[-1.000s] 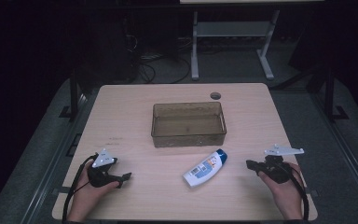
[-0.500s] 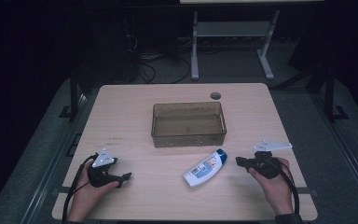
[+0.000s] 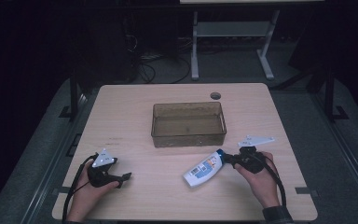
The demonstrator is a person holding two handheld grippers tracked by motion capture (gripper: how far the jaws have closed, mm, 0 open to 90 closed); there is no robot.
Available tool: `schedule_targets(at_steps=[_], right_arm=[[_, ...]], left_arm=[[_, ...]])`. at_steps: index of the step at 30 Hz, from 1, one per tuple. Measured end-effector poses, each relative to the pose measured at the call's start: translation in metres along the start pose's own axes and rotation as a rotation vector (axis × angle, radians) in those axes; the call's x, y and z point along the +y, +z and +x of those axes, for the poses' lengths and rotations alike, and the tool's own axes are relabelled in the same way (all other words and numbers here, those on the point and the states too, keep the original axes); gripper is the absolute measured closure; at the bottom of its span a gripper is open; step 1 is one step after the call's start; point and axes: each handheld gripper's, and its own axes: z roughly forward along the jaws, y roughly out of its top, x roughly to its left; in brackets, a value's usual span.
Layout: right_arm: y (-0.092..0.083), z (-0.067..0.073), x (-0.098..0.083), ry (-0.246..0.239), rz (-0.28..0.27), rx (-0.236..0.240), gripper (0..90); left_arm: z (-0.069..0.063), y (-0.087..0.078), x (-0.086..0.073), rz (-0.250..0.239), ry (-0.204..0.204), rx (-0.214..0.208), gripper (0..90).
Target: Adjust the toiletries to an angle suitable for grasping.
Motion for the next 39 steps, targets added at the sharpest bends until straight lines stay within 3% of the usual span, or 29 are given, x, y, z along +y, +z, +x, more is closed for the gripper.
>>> schedule_targets(at_steps=[23,39], right_arm=[[0.040,0.032,0.025,-0.055,0.013,0.091,90.0],[0.080,0.063,0.029,-0.112,0.082,0.162,90.0]], left_arm=[[0.000,0.000,0.000,0.000,0.000,0.000,13.3],[0.000,0.000,0.000,0.000,0.000,0.000,13.3]])
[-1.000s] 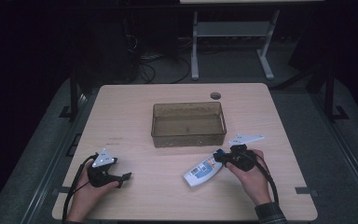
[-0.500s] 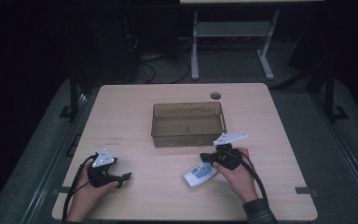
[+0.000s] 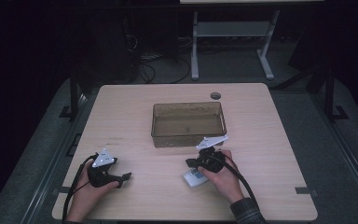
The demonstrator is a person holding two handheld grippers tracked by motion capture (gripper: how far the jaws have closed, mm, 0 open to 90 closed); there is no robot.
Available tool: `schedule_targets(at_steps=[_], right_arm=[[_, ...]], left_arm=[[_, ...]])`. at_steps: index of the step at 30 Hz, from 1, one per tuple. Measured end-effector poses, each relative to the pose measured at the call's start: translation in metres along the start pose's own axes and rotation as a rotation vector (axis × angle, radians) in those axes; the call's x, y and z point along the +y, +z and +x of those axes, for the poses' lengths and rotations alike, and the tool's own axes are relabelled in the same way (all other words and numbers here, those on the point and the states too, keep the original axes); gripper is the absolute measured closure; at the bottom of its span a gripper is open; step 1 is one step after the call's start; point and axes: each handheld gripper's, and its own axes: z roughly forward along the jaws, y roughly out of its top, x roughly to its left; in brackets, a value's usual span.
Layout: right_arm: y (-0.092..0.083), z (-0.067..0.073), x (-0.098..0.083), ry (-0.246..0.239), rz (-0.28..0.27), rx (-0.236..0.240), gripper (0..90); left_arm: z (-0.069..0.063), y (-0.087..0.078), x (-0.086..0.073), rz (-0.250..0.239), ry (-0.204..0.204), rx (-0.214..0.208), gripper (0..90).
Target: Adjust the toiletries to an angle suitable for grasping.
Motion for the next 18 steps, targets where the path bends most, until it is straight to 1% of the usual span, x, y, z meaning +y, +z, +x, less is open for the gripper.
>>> schedule_targets(at_steps=[2,7,18], right_arm=[[0.007,0.002,0.001,-0.007,0.013,0.007,90.0],[0.015,0.005,0.001,-0.012,0.031,0.015,90.0],[0.021,0.007,-0.003,-0.008,0.071,0.016,90.0]], left_arm=[[0.000,0.000,0.000,0.000,-0.001,0.000,13.3],[0.000,0.000,0.000,0.000,-0.001,0.000,13.3],[0.000,0.000,0.000,0.000,-0.003,0.000,13.3]])
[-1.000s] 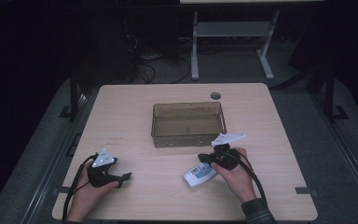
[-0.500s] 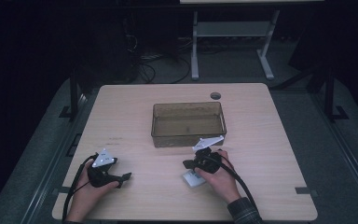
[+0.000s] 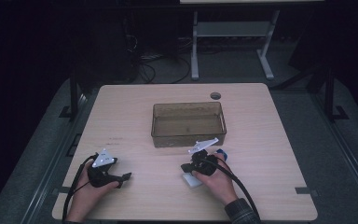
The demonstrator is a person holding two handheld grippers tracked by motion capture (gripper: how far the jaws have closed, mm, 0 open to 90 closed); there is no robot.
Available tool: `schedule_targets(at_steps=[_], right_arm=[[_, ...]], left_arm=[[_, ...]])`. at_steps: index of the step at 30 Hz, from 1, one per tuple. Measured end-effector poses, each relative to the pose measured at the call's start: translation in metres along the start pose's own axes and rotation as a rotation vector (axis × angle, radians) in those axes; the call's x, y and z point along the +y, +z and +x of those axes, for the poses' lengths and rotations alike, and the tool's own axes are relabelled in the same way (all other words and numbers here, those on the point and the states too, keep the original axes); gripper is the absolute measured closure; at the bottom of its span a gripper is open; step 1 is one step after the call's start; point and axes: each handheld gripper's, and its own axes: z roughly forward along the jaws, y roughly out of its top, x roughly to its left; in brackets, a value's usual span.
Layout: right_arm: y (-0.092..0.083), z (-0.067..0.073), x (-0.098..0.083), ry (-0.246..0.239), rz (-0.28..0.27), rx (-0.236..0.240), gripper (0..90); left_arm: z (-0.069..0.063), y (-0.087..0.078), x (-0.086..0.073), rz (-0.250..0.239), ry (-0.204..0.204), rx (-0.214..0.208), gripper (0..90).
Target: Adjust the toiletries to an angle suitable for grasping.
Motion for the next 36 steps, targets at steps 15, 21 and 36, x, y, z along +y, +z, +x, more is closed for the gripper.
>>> schedule_targets(at_steps=[15,21,36], right_arm=[[-0.004,0.004,-0.009,0.001,0.020,0.006,90.0],[-0.008,0.005,-0.014,0.002,0.023,0.007,90.0],[-0.020,0.007,-0.031,0.023,0.023,-0.003,90.0]], left_arm=[[0.000,0.000,0.000,0.001,0.002,0.000,13.3],[0.000,0.000,0.000,0.003,0.005,0.000,13.3],[0.000,0.000,0.000,0.003,0.007,0.001,13.3]])
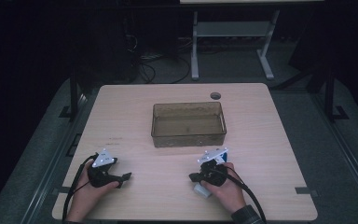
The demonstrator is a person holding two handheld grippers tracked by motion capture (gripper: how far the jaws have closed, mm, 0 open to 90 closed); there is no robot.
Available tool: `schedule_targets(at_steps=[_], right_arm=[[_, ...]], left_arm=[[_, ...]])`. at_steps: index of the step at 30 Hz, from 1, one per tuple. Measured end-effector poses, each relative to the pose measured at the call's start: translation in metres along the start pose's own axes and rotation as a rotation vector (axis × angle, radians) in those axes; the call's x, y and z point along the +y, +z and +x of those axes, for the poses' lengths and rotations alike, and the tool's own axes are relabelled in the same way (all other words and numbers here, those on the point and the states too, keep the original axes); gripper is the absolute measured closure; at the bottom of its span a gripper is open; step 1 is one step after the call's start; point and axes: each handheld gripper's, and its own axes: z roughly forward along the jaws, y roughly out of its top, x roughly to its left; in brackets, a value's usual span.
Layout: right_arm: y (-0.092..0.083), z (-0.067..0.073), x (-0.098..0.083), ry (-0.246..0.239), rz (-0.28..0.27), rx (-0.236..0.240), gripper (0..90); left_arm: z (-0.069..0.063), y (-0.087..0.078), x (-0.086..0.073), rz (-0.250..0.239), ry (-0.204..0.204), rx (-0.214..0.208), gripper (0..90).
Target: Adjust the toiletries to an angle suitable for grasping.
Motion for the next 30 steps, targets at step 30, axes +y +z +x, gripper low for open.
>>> schedule_targets(at_steps=[30], right_arm=[[-0.028,0.000,-0.028,0.036,0.005,-0.033,90.0]], left_arm=[[0.000,0.000,0.000,0.000,0.001,0.000,13.3]])
